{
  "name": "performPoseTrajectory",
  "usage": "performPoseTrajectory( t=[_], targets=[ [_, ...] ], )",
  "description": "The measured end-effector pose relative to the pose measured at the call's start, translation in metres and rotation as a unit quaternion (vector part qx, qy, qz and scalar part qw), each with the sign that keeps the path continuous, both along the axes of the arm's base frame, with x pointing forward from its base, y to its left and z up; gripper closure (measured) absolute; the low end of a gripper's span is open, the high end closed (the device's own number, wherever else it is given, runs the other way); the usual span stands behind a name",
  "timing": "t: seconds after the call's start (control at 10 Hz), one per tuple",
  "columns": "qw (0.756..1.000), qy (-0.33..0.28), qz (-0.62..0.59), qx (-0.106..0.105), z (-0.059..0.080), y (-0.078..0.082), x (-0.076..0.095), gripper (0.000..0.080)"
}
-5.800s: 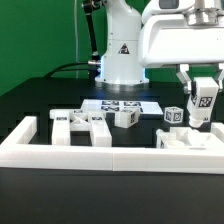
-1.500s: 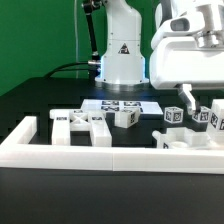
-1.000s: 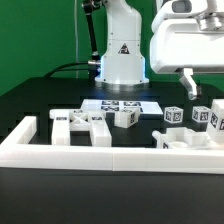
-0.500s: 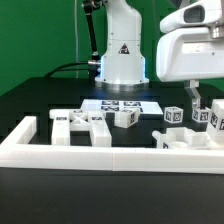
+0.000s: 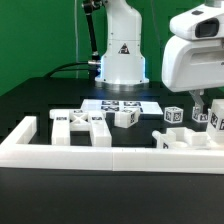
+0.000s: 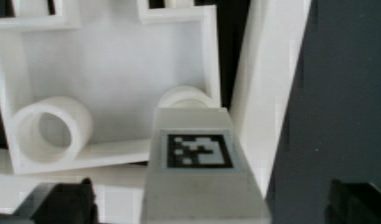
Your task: Assemble chair
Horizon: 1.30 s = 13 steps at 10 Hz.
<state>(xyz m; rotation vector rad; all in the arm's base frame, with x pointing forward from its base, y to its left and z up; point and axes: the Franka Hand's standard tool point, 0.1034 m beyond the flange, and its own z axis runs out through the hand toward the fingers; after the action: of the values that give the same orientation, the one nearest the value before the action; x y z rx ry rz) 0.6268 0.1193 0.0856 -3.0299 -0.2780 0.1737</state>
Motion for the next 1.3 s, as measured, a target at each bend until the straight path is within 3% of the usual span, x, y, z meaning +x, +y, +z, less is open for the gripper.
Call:
performPoseTrajectory(
  t=[0.5, 0.7, 0.8, 0.9, 1.3],
  targets=[
    [1.0, -0.006, -0.001, 0.001, 0.0019, -0.0017, 0.0045, 0.0151],
    [1.0, -0.006, -0.001, 0.001, 0.0016, -0.002, 0.0045, 0.0387],
    [1.0, -0.006, -0.001, 0.001, 0.0016, -0.0021, 0.0045, 0.0387],
    [1.0, -0.005, -0.007, 0.001, 0.0016, -0.002, 0.0045, 0.0511],
    [0.996, 0.001, -0.092, -0.007, 0.0013, -0.0013, 0.0042, 0.0511]
  ],
)
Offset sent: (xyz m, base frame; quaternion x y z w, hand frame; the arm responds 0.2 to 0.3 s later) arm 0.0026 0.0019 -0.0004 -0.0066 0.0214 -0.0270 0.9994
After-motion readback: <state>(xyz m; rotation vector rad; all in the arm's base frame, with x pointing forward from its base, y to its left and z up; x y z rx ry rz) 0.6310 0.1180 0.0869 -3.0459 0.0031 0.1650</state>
